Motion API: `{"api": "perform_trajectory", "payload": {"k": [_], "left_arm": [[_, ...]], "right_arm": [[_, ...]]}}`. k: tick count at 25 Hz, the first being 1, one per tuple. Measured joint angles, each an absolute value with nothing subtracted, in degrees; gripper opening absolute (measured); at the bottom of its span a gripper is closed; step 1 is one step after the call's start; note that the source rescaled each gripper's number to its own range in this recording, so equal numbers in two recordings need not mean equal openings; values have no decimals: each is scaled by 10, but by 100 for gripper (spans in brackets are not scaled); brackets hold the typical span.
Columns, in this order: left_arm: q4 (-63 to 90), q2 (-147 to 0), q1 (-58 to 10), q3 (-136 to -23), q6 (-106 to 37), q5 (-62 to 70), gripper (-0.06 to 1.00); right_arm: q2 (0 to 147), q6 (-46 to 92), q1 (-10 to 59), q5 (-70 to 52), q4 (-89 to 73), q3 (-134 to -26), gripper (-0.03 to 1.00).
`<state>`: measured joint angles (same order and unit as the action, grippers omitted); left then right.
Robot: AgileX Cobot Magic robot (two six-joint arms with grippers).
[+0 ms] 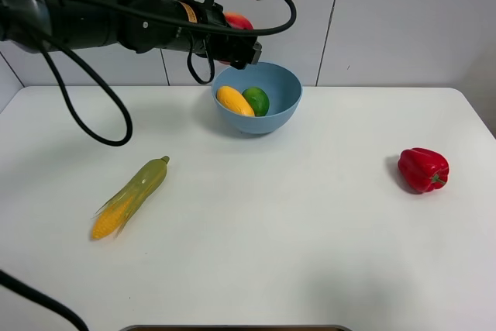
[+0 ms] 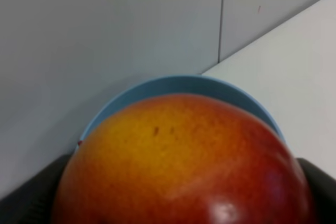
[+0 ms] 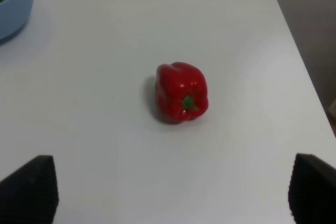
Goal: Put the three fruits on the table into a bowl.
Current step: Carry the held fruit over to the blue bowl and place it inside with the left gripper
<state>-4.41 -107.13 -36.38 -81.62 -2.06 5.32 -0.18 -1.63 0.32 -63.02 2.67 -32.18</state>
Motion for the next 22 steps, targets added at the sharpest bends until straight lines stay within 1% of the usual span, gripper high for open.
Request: {"api": "perform_trajectory", "payload": {"k": [12, 18, 22], "left_arm": [[-45, -1232, -348, -982, -46, 54, 1], [-45, -1281, -348, -1023, -48, 50, 1], [-45, -1308, -348, -1026, -48, 44, 1]], "right_arm": [[-2, -16, 3, -630, 27, -322, 90], [-2, -16, 3, -630, 27, -322, 90], [-2, -16, 3, -630, 27, -322, 90]]}}
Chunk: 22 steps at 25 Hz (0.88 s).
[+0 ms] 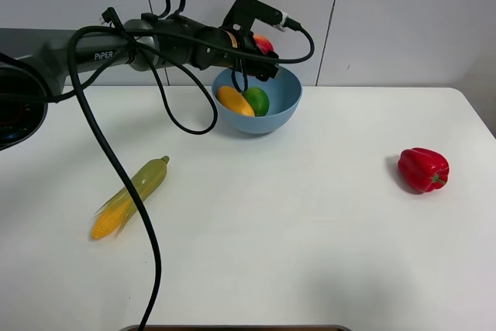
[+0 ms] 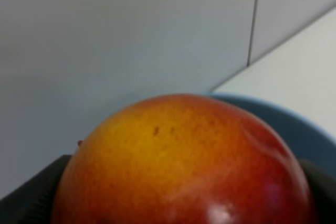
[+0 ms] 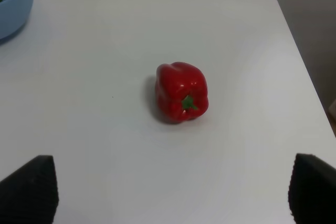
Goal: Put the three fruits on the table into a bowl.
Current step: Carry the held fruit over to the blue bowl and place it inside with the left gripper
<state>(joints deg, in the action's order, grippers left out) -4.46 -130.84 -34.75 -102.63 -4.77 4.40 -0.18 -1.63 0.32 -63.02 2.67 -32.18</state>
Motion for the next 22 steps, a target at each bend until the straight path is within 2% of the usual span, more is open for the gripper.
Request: {"api": "perform_trajectory", "payload": {"k": [22], "left_arm": [[-45, -1349, -348, -1026, -71, 35, 1]], "right_arm": [[-2, -16, 3, -630, 27, -322, 90]]}}
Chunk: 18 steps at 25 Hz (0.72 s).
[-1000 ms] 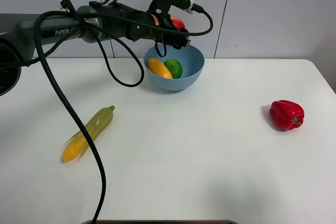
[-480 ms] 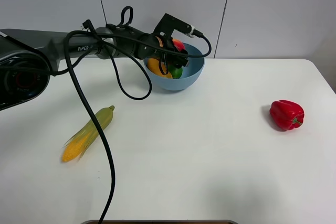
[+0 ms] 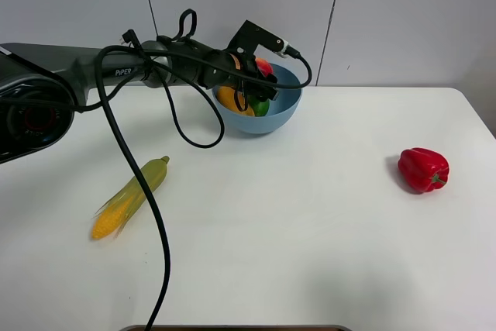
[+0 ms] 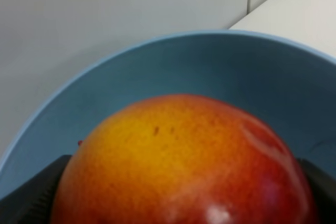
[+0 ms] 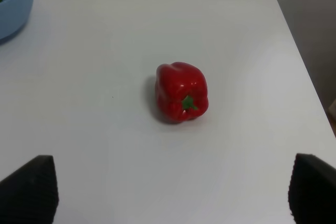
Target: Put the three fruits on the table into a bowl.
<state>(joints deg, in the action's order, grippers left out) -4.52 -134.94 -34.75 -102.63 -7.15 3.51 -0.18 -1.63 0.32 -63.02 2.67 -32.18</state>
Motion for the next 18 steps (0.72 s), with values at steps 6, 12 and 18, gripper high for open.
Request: {"api": "perform_trajectory", "payload": {"k": [6, 12, 18], "left_arm": [[-45, -1349, -348, -1026, -71, 32, 32], [-45, -1349, -348, -1026, -71, 49, 92], [-46, -1337, -348, -1026, -71, 85, 96]], "right_arm": [[-2, -16, 3, -630, 27, -322, 90], [-2, -16, 3, -630, 27, -322, 90], [-2, -16, 3, -630, 27, -322, 90]]}}
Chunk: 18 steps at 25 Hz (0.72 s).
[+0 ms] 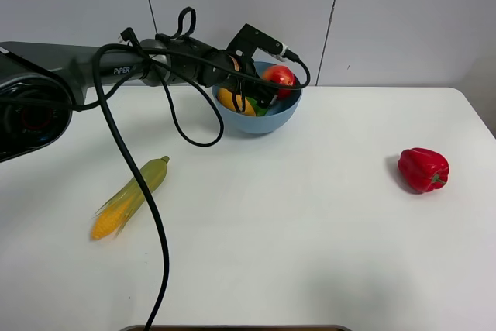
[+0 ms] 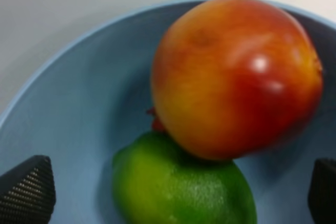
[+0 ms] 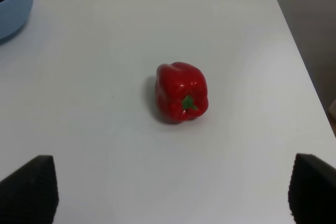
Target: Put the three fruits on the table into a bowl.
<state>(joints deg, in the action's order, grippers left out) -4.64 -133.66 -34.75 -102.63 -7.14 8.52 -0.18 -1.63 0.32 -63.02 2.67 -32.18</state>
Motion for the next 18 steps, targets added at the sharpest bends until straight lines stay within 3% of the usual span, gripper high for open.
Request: {"api": "perform_trajectory", "payload": {"k": [18], "left_arm": [[-119, -1058, -315, -1027, -65, 462, 97]], "right_arm": [[-2, -16, 3, -630, 27, -322, 90]]}}
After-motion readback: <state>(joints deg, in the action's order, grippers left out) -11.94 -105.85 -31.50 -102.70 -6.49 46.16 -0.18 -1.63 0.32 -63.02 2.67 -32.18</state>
